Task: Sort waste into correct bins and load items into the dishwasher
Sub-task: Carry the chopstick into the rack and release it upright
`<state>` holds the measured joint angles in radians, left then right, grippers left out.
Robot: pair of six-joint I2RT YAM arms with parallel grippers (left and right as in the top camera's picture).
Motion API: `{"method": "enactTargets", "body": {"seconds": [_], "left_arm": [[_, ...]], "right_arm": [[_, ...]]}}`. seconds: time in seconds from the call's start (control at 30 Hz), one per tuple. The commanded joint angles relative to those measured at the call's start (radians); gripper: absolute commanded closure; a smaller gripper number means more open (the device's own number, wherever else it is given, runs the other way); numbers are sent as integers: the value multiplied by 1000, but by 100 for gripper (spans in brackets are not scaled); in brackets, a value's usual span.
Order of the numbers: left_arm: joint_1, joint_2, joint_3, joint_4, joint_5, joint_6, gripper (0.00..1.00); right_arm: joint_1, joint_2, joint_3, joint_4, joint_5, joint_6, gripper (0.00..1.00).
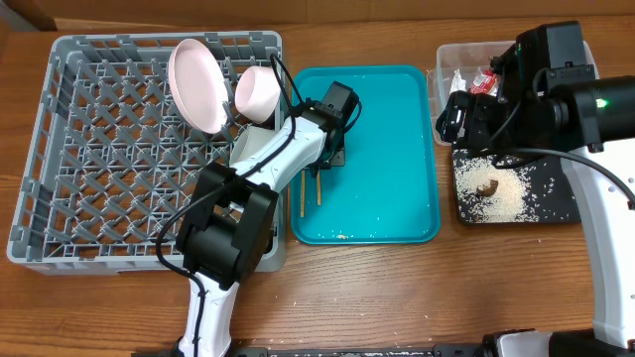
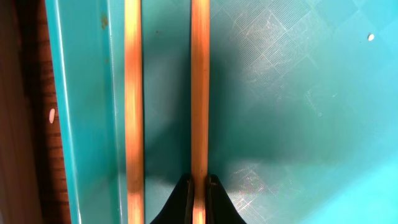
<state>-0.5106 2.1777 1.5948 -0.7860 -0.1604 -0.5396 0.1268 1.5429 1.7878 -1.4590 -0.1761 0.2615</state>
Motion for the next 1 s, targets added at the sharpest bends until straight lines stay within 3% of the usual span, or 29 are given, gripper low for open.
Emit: {"method": "enactTargets", "body": {"seconds": [0.0,0.43,0.77,0.97], "left_arm": [[-4,25,-12,-23,43,53,96],[19,-207,505,-534,45,126,96],[144,-415,509,-864,-116,143,96],[238,-415,410,-830,-105,262,96]], "right_arm": [[1,-13,12,2,4,-1,0],[1,-13,12,2,4,-1,0],[1,-13,12,2,4,-1,0],[1,-13,12,2,4,-1,0]]}}
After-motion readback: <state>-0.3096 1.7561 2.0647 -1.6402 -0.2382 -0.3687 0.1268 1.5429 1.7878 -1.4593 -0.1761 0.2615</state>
